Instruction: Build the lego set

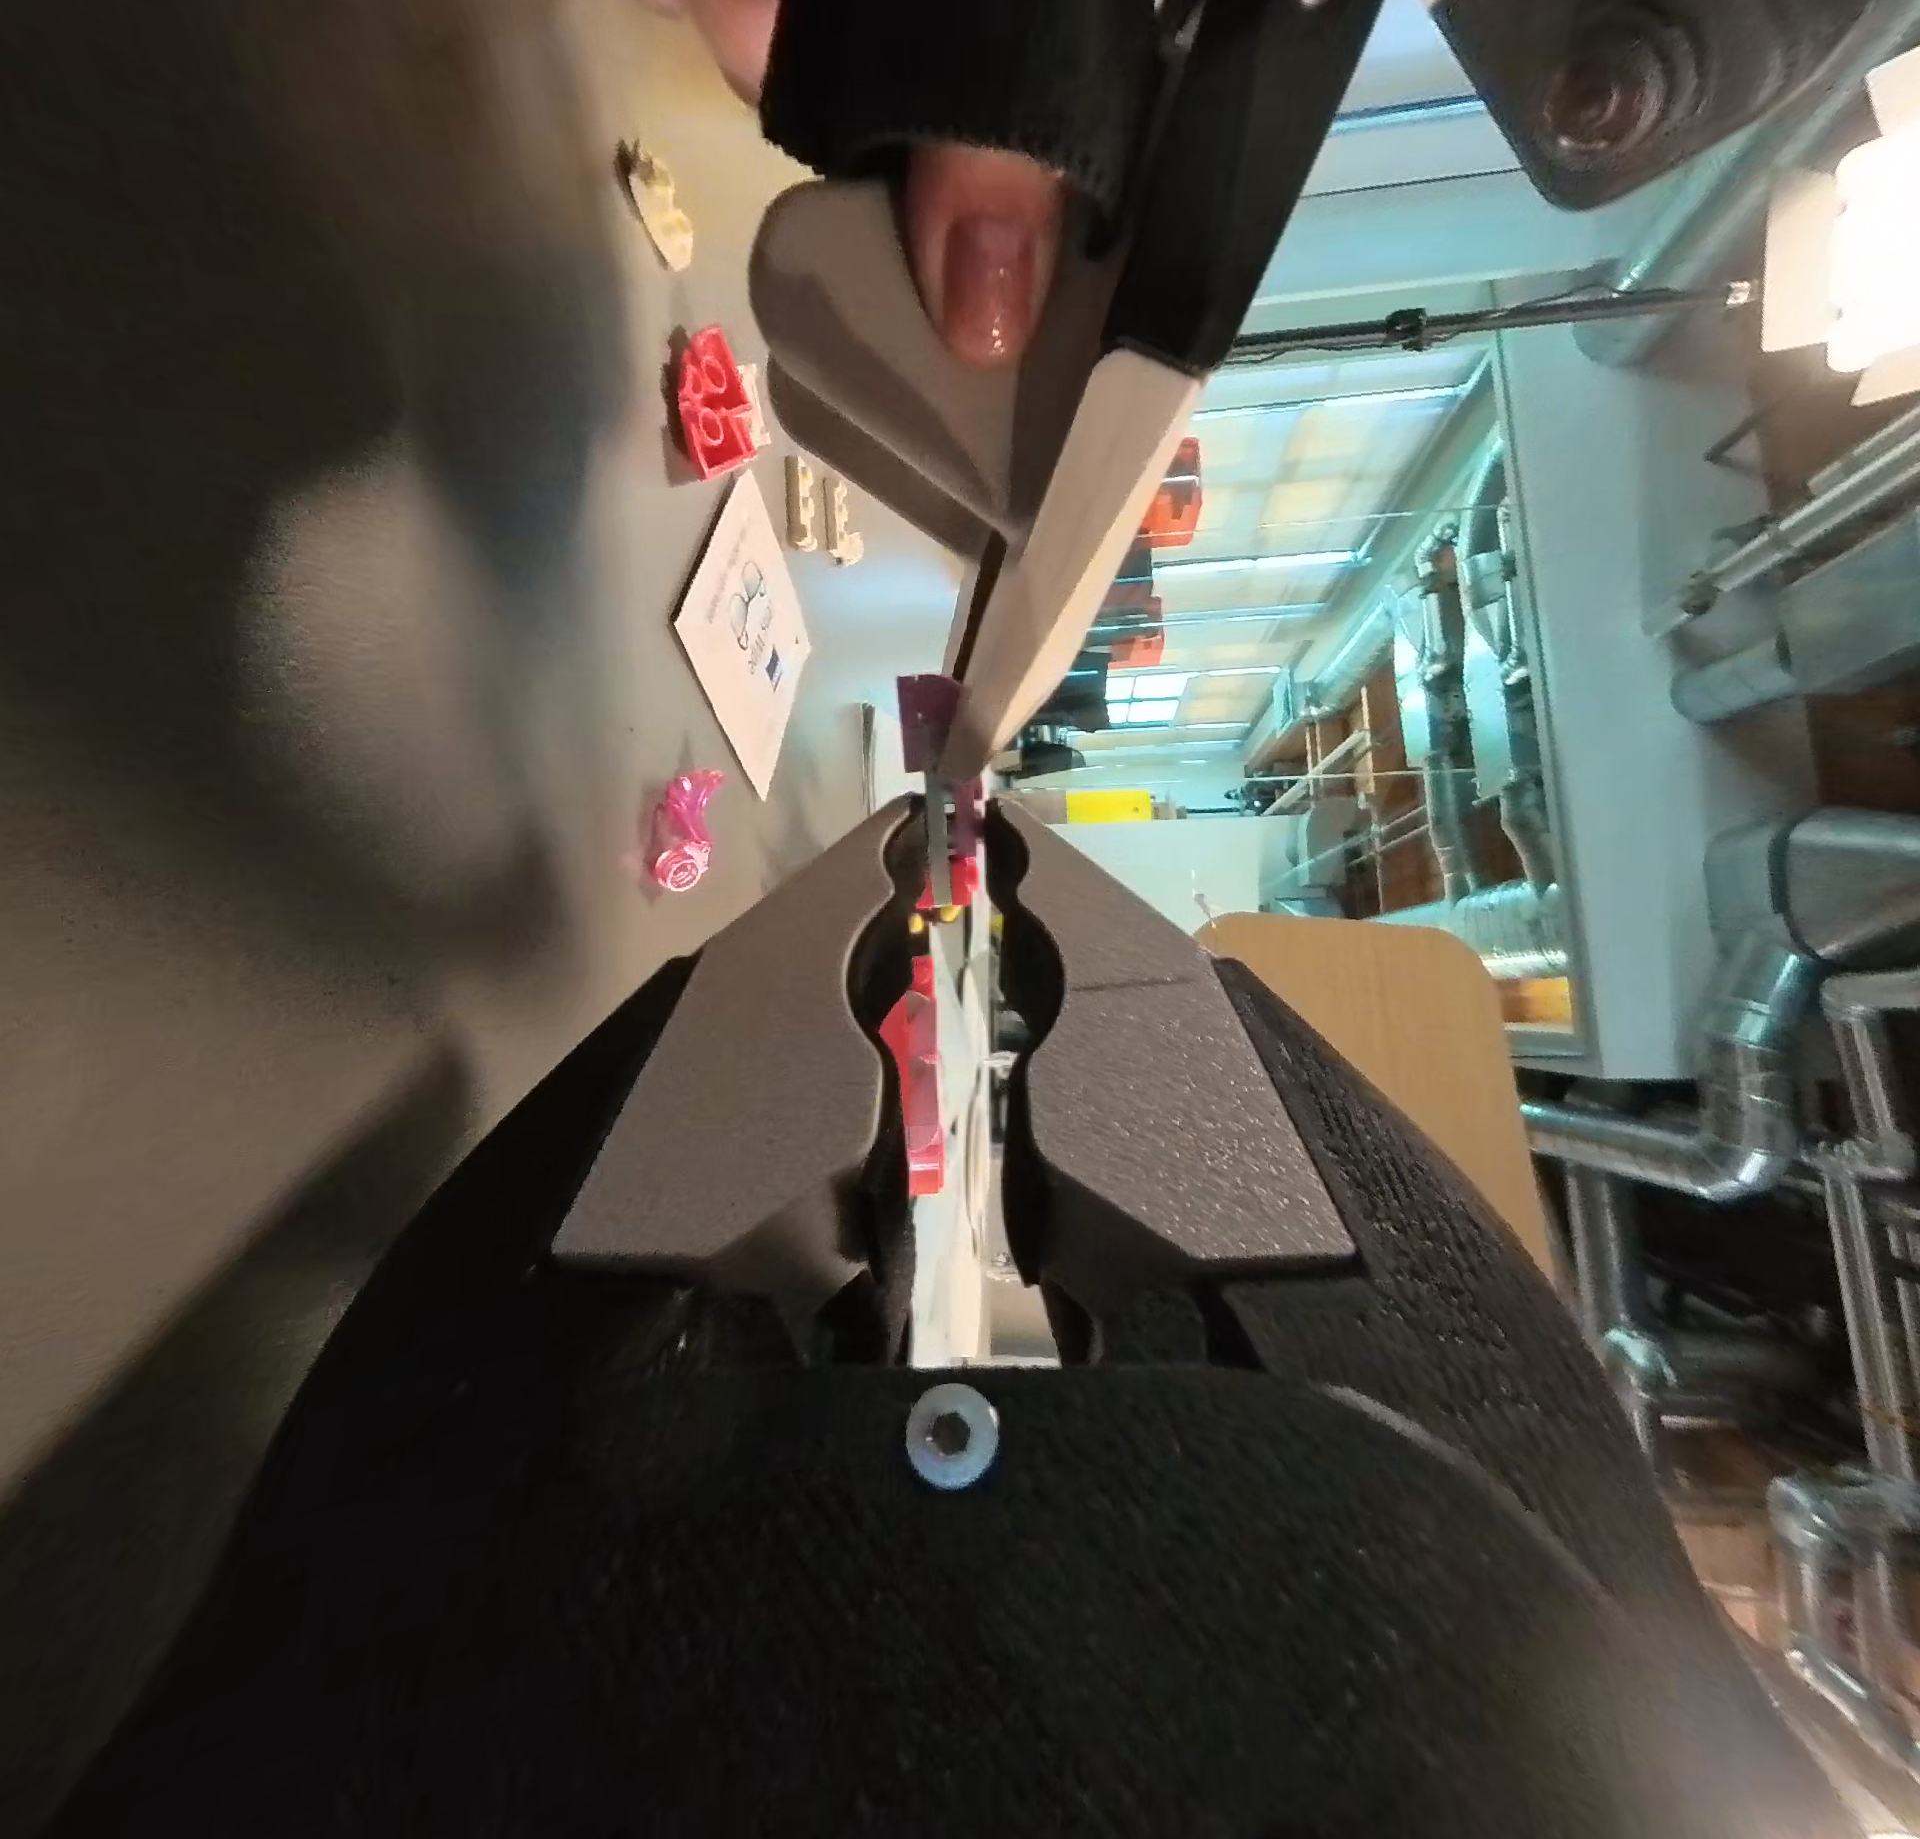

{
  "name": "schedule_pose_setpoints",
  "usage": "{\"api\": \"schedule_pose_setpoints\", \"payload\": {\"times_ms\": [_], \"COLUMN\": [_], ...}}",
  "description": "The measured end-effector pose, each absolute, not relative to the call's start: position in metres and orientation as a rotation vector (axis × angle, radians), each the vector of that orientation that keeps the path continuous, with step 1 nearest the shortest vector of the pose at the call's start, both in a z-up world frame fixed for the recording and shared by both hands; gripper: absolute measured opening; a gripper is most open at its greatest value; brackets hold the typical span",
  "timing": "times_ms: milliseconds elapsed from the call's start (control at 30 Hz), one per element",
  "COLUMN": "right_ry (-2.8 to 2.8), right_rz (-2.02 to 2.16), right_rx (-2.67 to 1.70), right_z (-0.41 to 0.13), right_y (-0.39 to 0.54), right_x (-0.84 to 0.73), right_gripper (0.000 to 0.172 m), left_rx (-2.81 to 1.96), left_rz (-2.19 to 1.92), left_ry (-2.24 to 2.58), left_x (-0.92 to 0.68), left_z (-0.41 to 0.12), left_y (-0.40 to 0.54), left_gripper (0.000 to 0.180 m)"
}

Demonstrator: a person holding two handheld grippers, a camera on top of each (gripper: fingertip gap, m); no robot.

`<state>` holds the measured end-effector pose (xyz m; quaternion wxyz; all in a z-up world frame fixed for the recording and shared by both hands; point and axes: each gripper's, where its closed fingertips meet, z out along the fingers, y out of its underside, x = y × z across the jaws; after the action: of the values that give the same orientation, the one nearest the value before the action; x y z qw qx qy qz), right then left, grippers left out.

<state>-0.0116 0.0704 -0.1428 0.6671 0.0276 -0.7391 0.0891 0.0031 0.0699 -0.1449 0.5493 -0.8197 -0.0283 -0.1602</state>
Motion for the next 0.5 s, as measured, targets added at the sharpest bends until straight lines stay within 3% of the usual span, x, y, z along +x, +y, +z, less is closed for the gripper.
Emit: {"api": "schedule_pose_setpoints", "payload": {"times_ms": [167, 500], "right_ry": [-1.645, -1.617], "right_rz": [0.203, 0.210], "right_rx": [0.052, 0.060], "right_z": [-0.1381, -0.1331], "right_y": [0.0723, 0.0705], "right_x": [-0.0119, -0.0108], "right_gripper": [0.008, 0.008], "left_rx": [-1.900, -1.881], "left_rz": [-0.438, -0.431], "left_ry": [-0.074, -0.073], "left_x": [0.0064, 0.0062], "left_z": [-0.1395, -0.1368], "left_y": [0.0694, 0.0685], "left_gripper": [0.024, 0.019]}}
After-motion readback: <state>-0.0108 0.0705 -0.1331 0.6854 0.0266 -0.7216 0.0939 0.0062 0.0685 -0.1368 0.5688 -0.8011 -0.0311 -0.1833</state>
